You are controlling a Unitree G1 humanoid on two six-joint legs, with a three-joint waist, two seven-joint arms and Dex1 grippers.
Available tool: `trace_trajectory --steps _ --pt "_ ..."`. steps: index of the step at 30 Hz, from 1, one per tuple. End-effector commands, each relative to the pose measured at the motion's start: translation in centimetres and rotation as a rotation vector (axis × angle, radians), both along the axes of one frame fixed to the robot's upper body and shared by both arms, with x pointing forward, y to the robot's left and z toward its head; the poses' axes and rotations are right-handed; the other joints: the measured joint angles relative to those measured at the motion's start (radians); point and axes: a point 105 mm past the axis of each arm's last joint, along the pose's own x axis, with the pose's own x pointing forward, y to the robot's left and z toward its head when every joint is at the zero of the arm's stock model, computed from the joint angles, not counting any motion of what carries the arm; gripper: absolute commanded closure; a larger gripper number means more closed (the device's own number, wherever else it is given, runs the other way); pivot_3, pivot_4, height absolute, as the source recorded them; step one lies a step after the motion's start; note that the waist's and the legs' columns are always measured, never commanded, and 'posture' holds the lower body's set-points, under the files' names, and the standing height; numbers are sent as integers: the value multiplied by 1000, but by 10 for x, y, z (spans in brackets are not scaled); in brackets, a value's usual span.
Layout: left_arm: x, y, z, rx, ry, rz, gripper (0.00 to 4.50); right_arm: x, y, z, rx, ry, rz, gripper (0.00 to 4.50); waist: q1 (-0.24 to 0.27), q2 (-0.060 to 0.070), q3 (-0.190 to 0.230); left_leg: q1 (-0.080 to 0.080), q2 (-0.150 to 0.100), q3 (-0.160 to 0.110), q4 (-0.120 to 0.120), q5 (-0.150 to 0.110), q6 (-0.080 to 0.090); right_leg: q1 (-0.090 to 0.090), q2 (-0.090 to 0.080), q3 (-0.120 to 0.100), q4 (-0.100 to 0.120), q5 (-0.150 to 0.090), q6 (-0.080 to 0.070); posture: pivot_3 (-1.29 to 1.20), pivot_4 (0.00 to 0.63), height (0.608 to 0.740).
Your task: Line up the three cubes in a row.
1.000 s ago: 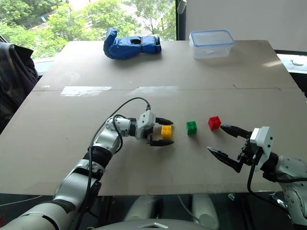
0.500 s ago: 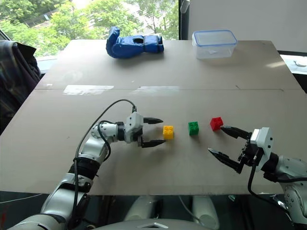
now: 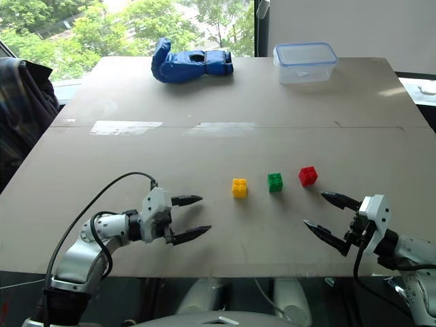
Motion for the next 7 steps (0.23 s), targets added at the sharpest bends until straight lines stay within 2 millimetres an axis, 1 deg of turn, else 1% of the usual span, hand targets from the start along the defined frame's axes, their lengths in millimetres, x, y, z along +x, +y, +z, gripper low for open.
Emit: trace_trajectory --steps 1,4,7 --pt "-5 3 11 -20 -35 118 23 -4 -14 -9 -27 -17 -44 0 0 0 0 0 0 0 0 0 0 0 0 0 0 0 0 0 150 740" --pt "-14 2 9 -52 8 194 23 -6 -22 -17 -42 -27 -88 0 -5 1 0 0 1 1 0 0 0 0 0 1 0 0 0 0 150 740" --pt "-19 -1 6 -61 23 224 23 -7 -24 -20 -43 -35 -105 0 -7 1 0 1 1 2 0 0 0 0 0 2 0 0 0 0 150 740"
